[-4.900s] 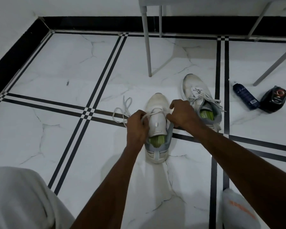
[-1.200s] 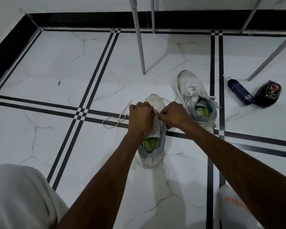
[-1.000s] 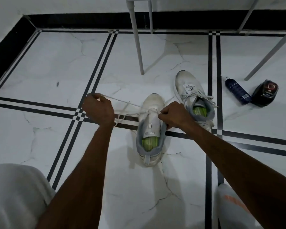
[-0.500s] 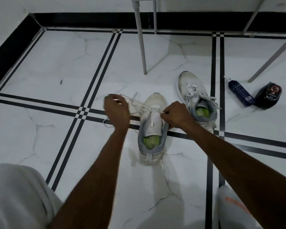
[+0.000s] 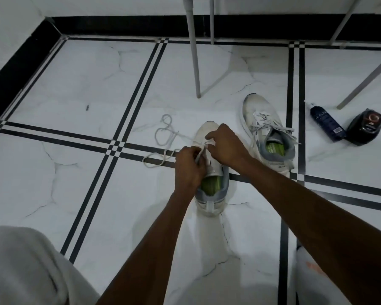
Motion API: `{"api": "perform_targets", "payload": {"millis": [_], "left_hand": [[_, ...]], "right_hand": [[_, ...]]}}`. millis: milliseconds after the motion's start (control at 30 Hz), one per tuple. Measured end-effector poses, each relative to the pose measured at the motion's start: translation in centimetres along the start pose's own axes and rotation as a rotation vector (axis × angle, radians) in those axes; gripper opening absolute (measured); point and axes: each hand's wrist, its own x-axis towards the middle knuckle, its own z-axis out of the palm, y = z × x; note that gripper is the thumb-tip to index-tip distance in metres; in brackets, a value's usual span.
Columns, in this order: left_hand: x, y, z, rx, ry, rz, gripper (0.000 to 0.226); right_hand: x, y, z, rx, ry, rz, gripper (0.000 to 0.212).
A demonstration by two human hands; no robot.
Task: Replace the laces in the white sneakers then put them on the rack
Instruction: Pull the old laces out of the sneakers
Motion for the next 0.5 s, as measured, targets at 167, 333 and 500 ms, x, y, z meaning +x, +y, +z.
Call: {"api": "perform_targets", "payload": {"millis": [167,333,500], "left_hand": [[-0.4,-0.5,-0.5,-0.022,0.015,0.053,0.018],[-0.9,-1.1,-1.0,-0.050,0.065,0.005,0.017],[-0.6,-1.0,-1.0,-0.058,0.076,-0.029,0.015]], "right_hand": [[1.1,-1.5,0.1,-0.077,-0.138,-0.006,0.026],[1.4,0.0,-1.3,0.272,0.206,-0.036,0.017],[3.5,2.5,-7.5,0.564,0.783,0.174,0.014]]}}
